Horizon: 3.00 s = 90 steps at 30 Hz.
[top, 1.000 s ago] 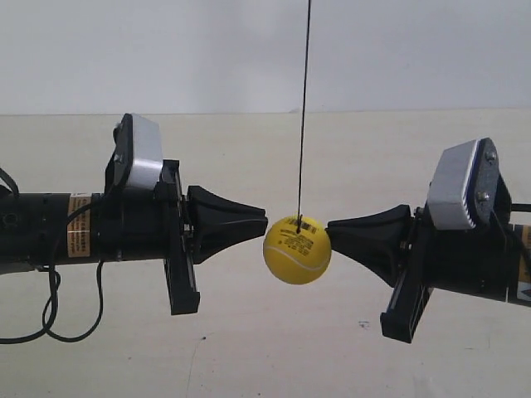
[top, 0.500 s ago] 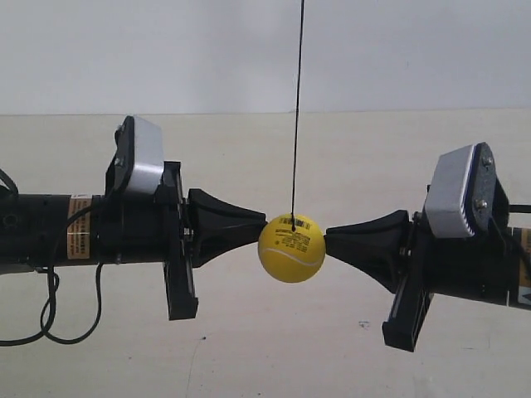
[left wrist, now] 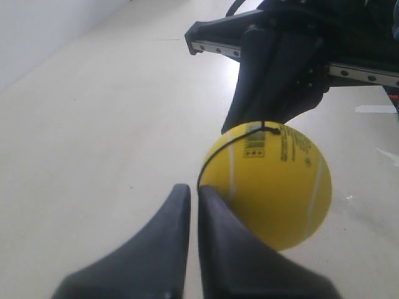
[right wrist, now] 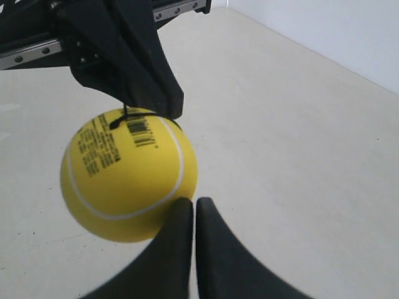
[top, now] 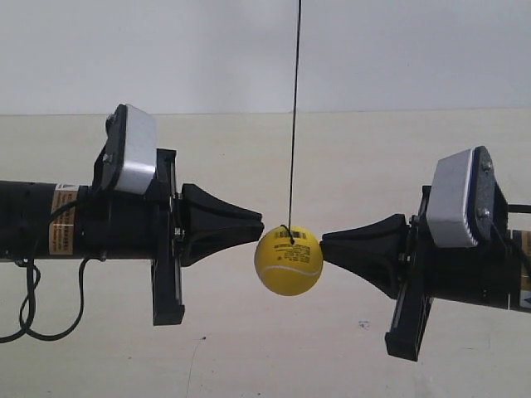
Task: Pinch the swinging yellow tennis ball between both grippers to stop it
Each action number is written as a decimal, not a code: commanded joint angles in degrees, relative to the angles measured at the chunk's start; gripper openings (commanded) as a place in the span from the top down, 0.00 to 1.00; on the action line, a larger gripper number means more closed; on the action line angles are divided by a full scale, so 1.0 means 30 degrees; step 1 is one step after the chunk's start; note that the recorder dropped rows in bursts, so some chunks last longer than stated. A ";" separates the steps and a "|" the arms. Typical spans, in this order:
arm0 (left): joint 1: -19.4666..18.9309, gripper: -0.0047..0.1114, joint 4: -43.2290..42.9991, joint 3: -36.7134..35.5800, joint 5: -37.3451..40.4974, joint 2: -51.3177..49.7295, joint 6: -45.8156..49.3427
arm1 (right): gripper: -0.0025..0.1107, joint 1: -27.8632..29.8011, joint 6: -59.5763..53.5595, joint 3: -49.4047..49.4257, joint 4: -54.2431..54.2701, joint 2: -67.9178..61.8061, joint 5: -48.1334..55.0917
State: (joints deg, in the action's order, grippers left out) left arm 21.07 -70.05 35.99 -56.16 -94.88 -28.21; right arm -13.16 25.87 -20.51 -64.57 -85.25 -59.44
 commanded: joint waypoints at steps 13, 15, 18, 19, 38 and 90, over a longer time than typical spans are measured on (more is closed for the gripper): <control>0.0030 0.92 -0.0875 0.0125 0.0163 0.0194 -0.0440 | 0.98 -0.0018 -0.0094 -0.0060 -0.0155 0.0053 -0.0162; 0.0030 0.92 -0.0875 0.0125 0.0163 0.0194 -0.0440 | 0.98 -0.0018 -0.0094 -0.0060 -0.0155 0.0053 -0.0162; 0.0030 0.92 -0.0875 0.0125 0.0163 0.0194 -0.0440 | 0.98 -0.0018 -0.0094 -0.0060 -0.0155 0.0053 -0.0162; 0.0030 0.92 -0.0875 0.0125 0.0163 0.0194 -0.0440 | 0.98 -0.0018 -0.0094 -0.0060 -0.0155 0.0053 -0.0162; 0.0030 0.92 -0.1003 0.0125 0.1040 0.0362 -0.0278 | 0.98 -0.0018 -0.0019 -0.0060 -0.0201 0.0956 0.0738; -0.2617 0.92 0.1648 -0.2103 1.0267 1.8202 -0.7984 | 0.98 -0.0018 0.2530 -0.0060 0.3045 1.4361 0.2782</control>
State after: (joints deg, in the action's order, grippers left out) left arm 13.40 -66.05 30.15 -27.13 -45.56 -48.63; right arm -13.16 32.08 -20.51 -55.87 -46.89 -51.03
